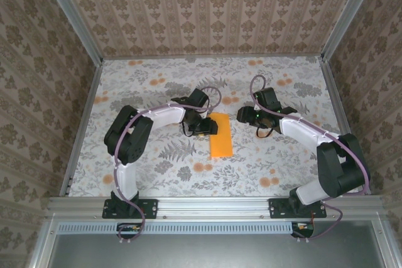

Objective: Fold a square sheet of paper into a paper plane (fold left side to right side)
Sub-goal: First fold in half a square sheet of paper at the center of the table.

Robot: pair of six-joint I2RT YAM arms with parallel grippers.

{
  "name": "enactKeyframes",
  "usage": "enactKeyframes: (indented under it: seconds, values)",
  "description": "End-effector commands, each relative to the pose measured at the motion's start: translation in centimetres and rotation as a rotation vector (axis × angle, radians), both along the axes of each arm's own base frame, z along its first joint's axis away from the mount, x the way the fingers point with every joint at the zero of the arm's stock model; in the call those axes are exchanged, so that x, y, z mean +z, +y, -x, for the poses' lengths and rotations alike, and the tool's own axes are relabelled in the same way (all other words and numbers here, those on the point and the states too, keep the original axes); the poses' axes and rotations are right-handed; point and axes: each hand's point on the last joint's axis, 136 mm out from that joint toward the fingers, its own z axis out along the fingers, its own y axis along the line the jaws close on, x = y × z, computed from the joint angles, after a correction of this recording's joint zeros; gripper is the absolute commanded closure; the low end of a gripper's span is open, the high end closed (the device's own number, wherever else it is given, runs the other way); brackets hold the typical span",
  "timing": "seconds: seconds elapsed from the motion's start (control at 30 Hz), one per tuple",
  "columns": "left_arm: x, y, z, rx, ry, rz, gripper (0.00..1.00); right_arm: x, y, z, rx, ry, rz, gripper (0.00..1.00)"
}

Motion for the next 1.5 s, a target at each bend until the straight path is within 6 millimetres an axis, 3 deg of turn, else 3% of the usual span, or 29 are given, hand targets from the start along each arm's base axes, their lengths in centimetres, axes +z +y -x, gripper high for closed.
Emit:
enactKeyframes:
  seconds: [0.0,0.97,1.13,1.3,1.47]
  values:
    - [-2.5,0.7,1.2,-0.029,0.044,-0.08,0.51,0.2,0.2,0.2,0.003,-0.001,-0.026,0.4]
    - [-3.2,0.5,1.3,-0.065,0.049,-0.14,0.51,-0.3,1.7,0.6,0.05,0.037,-0.083,0.43]
    - [-3.2,0.6,1.3,-0.065,0.049,-0.142,0.51,-1.1,3.5,1.0,0.105,0.088,-0.139,0.54]
    - [-3.3,0.6,1.4,-0.063,0.049,-0.145,0.51,-2.8,5.9,1.6,0.169,0.165,-0.185,0.79]
    - [-3.2,0.6,1.4,-0.064,0.048,-0.148,0.51,-4.3,7.8,1.9,0.208,0.218,-0.196,0.89]
